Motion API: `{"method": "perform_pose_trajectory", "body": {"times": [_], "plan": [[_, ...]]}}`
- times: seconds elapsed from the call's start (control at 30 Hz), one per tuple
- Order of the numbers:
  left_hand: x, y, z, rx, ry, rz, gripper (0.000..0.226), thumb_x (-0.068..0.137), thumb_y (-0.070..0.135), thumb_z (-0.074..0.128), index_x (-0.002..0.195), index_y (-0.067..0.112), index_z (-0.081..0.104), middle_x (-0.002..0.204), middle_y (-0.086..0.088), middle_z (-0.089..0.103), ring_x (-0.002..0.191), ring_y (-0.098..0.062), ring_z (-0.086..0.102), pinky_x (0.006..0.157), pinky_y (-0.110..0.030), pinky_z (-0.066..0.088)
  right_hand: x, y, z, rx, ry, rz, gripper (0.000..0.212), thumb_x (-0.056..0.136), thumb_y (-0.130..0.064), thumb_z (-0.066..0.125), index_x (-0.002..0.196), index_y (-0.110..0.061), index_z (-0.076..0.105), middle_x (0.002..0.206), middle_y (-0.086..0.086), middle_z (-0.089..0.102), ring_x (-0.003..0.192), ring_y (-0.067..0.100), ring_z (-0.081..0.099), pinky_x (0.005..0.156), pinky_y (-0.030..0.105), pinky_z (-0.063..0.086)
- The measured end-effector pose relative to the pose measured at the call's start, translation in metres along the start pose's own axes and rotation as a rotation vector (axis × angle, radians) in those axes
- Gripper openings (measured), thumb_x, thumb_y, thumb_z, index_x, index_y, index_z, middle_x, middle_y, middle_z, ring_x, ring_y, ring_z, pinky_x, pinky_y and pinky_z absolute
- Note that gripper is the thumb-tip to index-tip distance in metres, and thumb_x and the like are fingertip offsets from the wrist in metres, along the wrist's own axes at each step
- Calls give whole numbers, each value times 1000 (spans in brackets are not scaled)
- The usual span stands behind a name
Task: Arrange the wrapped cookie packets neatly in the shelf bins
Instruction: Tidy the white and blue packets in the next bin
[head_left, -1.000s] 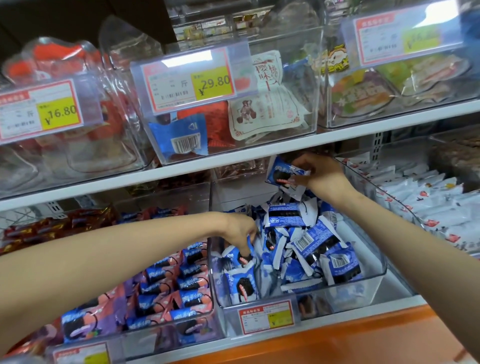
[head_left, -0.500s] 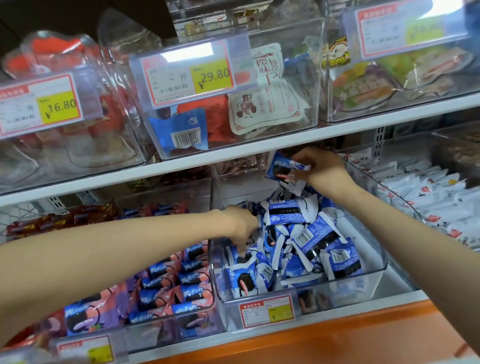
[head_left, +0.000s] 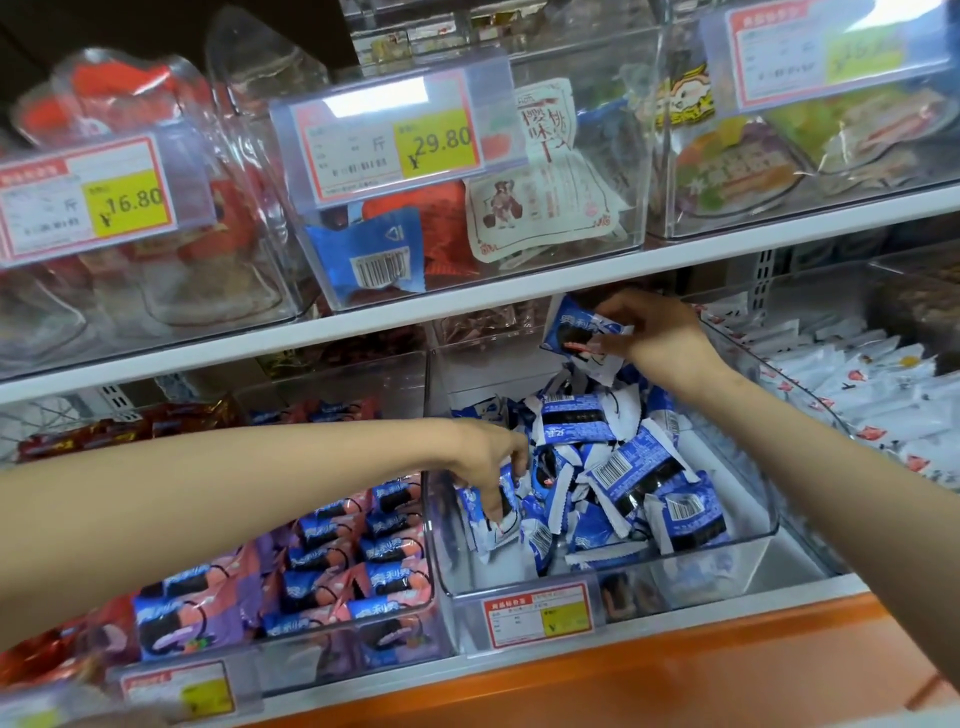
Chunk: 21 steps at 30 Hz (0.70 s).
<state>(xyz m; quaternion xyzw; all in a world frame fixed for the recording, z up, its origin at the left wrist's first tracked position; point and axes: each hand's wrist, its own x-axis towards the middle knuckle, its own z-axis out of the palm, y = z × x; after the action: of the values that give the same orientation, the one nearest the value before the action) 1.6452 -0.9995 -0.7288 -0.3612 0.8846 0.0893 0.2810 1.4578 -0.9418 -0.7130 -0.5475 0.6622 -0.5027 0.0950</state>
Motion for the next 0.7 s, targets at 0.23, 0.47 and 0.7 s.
{"method": "perform_pose_trajectory", "body": {"times": [0.23,0.47,0.7], "plan": [[5,-3,9,-161,-73,-39,25,80,11,70,95,9,50,91,-7,50,51,-16,58,57,-35,55,0,-3,1,-51,10,-19,25,80,-11,73,104,-9,65,94,-2,60,83,12,54,57,9,36],[3,-1,1,-359,-86,12,29,77,-6,69,72,10,46,74,-5,59,46,-12,62,48,-19,53,-8,-19,-3,6,-10,-57,29,76,-5,75,103,-4,65,94,0,62,78,7,54,60,1,39],[-4,28,15,568,99,-2,31,83,43,66,78,17,48,67,5,43,77,-17,49,59,-26,39,-27,-39,6,-59,-146,-90,32,75,-15,78,104,-9,65,94,-3,59,87,12,52,61,0,34]]}}
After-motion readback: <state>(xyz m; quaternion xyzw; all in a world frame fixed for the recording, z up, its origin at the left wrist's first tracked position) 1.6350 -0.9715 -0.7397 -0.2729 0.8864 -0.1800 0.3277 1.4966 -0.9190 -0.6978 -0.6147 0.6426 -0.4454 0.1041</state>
